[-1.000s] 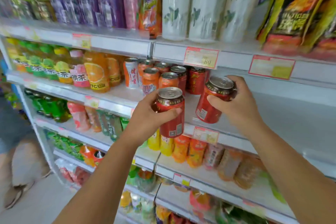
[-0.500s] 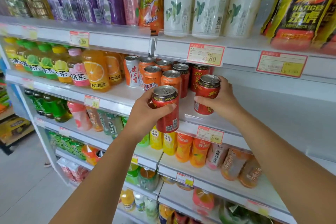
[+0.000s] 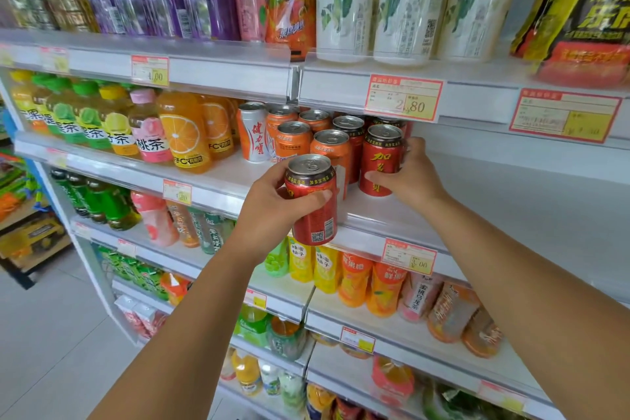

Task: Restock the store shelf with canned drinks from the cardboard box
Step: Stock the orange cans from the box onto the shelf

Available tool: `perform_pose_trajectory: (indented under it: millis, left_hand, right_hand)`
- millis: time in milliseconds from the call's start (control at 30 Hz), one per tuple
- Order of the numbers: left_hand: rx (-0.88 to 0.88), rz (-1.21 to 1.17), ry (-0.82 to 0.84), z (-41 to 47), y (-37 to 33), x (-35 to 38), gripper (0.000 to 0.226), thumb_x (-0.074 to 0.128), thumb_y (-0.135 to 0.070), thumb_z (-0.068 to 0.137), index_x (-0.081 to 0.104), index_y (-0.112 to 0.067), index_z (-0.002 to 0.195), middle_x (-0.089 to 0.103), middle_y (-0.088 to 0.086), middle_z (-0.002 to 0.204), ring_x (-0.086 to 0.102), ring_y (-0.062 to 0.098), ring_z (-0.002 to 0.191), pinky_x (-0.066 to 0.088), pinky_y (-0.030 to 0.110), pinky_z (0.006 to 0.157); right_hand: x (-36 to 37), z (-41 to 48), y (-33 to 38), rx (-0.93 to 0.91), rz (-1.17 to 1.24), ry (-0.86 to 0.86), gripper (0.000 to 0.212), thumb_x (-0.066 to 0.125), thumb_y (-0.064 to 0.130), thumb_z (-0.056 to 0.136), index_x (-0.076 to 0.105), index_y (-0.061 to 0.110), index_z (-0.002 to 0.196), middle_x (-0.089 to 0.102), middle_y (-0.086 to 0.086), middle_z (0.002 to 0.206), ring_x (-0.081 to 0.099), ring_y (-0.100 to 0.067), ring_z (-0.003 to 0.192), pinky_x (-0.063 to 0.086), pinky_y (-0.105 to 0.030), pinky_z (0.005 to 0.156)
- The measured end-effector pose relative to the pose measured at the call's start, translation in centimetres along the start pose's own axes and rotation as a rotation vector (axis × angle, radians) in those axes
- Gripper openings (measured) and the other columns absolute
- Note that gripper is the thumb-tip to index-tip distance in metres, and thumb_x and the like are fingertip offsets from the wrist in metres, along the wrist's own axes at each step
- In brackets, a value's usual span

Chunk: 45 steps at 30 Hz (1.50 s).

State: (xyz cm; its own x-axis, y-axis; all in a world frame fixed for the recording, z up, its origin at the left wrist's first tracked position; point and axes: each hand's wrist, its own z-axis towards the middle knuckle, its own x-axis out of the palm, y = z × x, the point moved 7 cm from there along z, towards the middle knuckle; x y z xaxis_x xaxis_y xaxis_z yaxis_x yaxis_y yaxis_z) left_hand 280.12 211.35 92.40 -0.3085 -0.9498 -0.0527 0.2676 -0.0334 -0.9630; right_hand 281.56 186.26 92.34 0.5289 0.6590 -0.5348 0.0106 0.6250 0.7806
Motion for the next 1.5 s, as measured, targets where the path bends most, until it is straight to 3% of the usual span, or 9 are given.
perform_pose_trajectory:
  millis: [167,333,433,500,633,867,1100,1300,1500]
  left_hand:
    - [-0.009,-0.008,0.011,0.1,0.3,0.0,0.053,0.080,-0.010,0.077,0.063,-0.025,0.124,0.074,-0.007,0.106,0.070,0.007,0.096,0.055,0.021,0.080]
    - [-0.011,0.020,0.044,0.4,0.3,0.7,0.050,0.081,-0.013,0.077,0.064,-0.027,0.121,0.073,-0.006,0.107,0.069,0.009,0.099,0.054,0.025,0.085]
    - [-0.011,0.028,0.066,0.6,0.1,1.2,0.049,0.081,-0.014,0.076,0.065,-0.027,0.120,0.073,-0.007,0.108,0.069,0.009,0.101,0.054,0.026,0.085]
    - [0.001,0.014,0.077,0.7,-0.4,1.9,0.048,0.081,-0.011,0.076,0.066,-0.025,0.119,0.074,-0.006,0.106,0.069,0.009,0.099,0.054,0.022,0.082]
    - [0.053,-0.033,0.099,1.1,-1.4,4.0,0.051,0.084,-0.011,0.071,0.067,-0.021,0.118,0.074,-0.002,0.107,0.069,0.015,0.102,0.055,0.033,0.090]
    - [0.148,0.040,0.063,0.6,-1.8,5.5,0.057,0.082,-0.017,0.077,0.061,-0.021,0.129,0.071,-0.007,0.116,0.064,0.004,0.110,0.051,0.026,0.096]
    - [0.303,0.868,-0.094,-0.2,3.7,1.4,0.059,0.069,-0.058,0.076,0.066,-0.021,0.122,0.066,-0.001,0.125,0.054,0.020,0.121,0.042,0.034,0.105]
    - [0.425,0.910,-0.119,0.0,6.8,1.9,0.080,0.063,-0.069,0.071,0.057,-0.016,0.131,0.057,0.001,0.133,0.042,0.024,0.133,0.037,0.050,0.109]
    - [0.461,0.904,-0.138,0.0,7.2,2.0,0.080,0.066,-0.066,0.070,0.056,-0.016,0.130,0.057,0.000,0.132,0.040,0.023,0.134,0.039,0.052,0.107]
  right_hand:
    - [0.2,1.0,-1.0,0.020,-0.005,-0.080,0.085,0.088,0.033,0.063,0.034,0.016,0.127,0.056,-0.007,0.130,0.059,-0.025,0.113,0.049,-0.042,0.096]
    - [-0.3,-0.2,-1.3,0.081,0.033,-0.065,0.089,0.083,0.043,0.067,0.029,0.018,0.134,0.053,-0.009,0.130,0.057,-0.021,0.112,0.047,-0.032,0.090]
    - [-2.4,-3.9,0.6,-0.005,0.046,-0.153,0.061,0.075,0.033,0.080,0.043,0.017,0.130,0.057,-0.003,0.118,0.059,-0.017,0.105,0.043,-0.023,0.081]
    - [-2.5,-6.6,1.9,-0.044,0.124,-0.035,0.050,0.072,0.024,0.082,0.048,0.024,0.126,0.060,0.004,0.111,0.059,-0.008,0.101,0.043,-0.016,0.078]
    - [0.0,-10.4,4.4,-0.131,0.195,0.341,0.076,0.081,0.030,0.073,0.037,0.042,0.134,0.055,0.021,0.121,0.052,0.011,0.109,0.042,-0.011,0.091]
    - [-1.3,-9.7,3.8,-0.124,0.251,0.062,0.065,0.086,0.030,0.066,0.049,0.042,0.118,0.066,0.023,0.107,0.062,0.007,0.097,0.049,-0.019,0.085]
    - [-2.1,-6.9,1.3,-0.053,0.176,0.023,0.058,0.084,0.030,0.069,0.050,0.037,0.114,0.062,0.023,0.106,0.059,0.002,0.102,0.045,-0.022,0.084]
    - [-0.7,-5.6,0.5,-0.025,0.089,0.047,0.052,0.085,0.029,0.067,0.057,0.027,0.112,0.056,-0.003,0.116,0.062,-0.009,0.093,0.046,-0.023,0.084]
    - [-0.5,-5.3,0.0,0.036,0.177,0.058,0.063,0.081,0.013,0.072,0.048,0.026,0.123,0.063,0.006,0.108,0.058,-0.005,0.094,0.043,-0.024,0.085]
